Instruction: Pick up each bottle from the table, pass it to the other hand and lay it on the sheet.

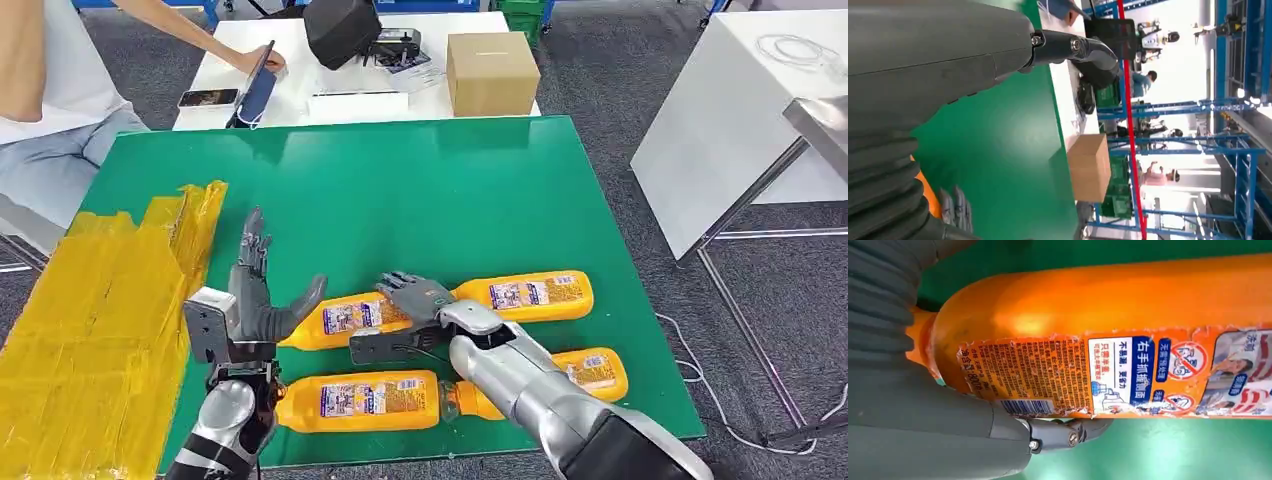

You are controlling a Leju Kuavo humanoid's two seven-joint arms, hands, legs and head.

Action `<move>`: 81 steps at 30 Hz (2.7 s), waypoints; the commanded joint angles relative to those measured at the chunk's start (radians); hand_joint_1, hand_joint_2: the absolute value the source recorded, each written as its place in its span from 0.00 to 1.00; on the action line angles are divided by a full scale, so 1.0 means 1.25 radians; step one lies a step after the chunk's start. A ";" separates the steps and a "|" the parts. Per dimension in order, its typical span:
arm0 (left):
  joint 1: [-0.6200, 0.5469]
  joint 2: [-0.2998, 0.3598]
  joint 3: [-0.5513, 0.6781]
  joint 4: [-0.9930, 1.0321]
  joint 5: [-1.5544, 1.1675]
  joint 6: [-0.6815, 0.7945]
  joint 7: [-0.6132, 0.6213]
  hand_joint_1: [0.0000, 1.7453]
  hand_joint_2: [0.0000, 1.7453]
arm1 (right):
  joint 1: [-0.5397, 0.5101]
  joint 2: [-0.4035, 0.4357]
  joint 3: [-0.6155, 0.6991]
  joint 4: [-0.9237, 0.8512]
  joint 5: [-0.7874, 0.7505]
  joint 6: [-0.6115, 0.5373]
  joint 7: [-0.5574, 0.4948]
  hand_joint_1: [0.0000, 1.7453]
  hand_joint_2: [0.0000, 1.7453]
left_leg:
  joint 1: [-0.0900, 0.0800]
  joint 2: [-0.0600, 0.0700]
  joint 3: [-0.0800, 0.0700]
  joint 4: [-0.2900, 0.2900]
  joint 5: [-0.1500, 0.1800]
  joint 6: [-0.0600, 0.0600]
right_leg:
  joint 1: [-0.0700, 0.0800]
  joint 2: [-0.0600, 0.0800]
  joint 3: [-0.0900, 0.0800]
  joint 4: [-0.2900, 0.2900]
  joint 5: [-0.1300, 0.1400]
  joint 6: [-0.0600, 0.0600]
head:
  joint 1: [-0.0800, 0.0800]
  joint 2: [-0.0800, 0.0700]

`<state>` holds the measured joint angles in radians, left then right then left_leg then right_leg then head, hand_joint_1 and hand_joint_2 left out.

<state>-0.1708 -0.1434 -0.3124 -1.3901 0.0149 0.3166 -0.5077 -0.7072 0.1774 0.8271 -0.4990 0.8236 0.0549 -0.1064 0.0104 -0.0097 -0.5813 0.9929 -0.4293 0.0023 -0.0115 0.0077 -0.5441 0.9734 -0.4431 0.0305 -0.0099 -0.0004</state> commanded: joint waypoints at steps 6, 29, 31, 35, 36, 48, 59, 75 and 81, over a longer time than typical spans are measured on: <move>-0.016 0.007 -0.024 0.033 0.013 0.012 -0.005 0.00 1.00 | -0.012 0.011 0.061 0.054 0.034 -0.145 0.004 0.98 1.00 | 0.000 0.000 0.003 0.000 -0.001 0.000 | 0.000 -0.001 0.003 -0.001 -0.001 -0.001 | 0.000 0.000; 0.060 0.005 0.045 -0.061 -0.011 0.051 -0.008 0.00 1.00 | 0.118 -0.032 -0.174 -0.202 0.038 -0.497 0.048 0.99 1.00 | 0.000 0.000 0.001 0.000 -0.001 0.000 | 0.001 -0.001 0.002 -0.001 -0.001 -0.001 | 0.000 0.000; 0.066 0.003 0.051 -0.068 -0.013 0.054 -0.010 0.00 1.00 | 0.130 -0.036 -0.210 -0.219 0.035 -0.490 0.033 0.99 1.00 | 0.000 -0.001 0.000 0.000 0.000 0.000 | 0.000 -0.001 0.001 -0.001 0.000 0.000 | 0.000 0.000; 0.066 0.002 0.051 -0.069 -0.013 0.055 -0.010 0.00 1.00 | 0.132 -0.036 -0.215 -0.220 0.038 -0.488 0.029 0.99 1.00 | 0.000 0.000 0.001 0.000 -0.001 0.000 | 0.000 -0.001 0.001 0.000 -0.001 -0.001 | 0.000 0.000; 0.067 0.000 0.054 -0.071 -0.012 0.057 -0.014 0.00 1.00 | 0.138 -0.030 -0.235 -0.225 0.027 -0.506 0.032 0.99 1.00 | 0.000 -0.001 0.000 0.000 0.000 0.000 | 0.000 -0.001 0.001 0.000 0.000 0.000 | 0.000 0.000; 0.029 0.028 0.002 -0.021 0.092 -0.070 0.072 0.00 1.00 | 0.284 -0.040 -0.339 -0.452 -0.358 -0.278 -0.197 0.85 1.00 | 0.000 -0.003 0.001 -0.001 -0.001 0.000 | 0.001 -0.004 0.003 -0.001 -0.001 -0.001 | 0.000 0.000; 0.012 0.041 -0.023 -0.016 0.183 -0.154 0.114 0.00 1.00 | 0.286 -0.045 -0.306 -0.444 -0.418 -0.204 -0.228 0.90 1.00 | 0.000 -0.001 0.001 -0.001 -0.001 0.000 | 0.000 -0.001 0.001 -0.001 -0.001 -0.001 | 0.000 0.000; 0.004 0.052 -0.064 -0.052 0.242 -0.211 0.129 0.00 1.00 | 0.248 -0.034 -0.229 -0.360 -0.385 -0.208 -0.230 0.98 1.00 | 0.001 0.002 0.004 0.000 -0.003 0.000 | 0.002 0.000 0.005 -0.001 -0.002 -0.002 | 0.000 0.000; -0.003 0.049 -0.070 -0.053 0.248 -0.221 0.128 0.00 1.00 | 0.224 -0.022 -0.193 -0.310 -0.361 -0.201 -0.220 0.97 1.00 | 0.000 0.002 0.002 0.000 -0.002 0.000 | 0.001 0.001 0.002 -0.001 -0.001 -0.001 | 0.000 0.000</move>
<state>-0.1333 -0.1087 -0.3651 -1.4855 0.3159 0.0485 -0.3529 -0.3482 0.1449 0.5030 -1.0198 0.3561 -0.1999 -0.3926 0.0103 -0.0100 -0.5828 0.9927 -0.4296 0.0025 -0.0116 0.0076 -0.5451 0.9733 -0.4432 0.0306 -0.0103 -0.0004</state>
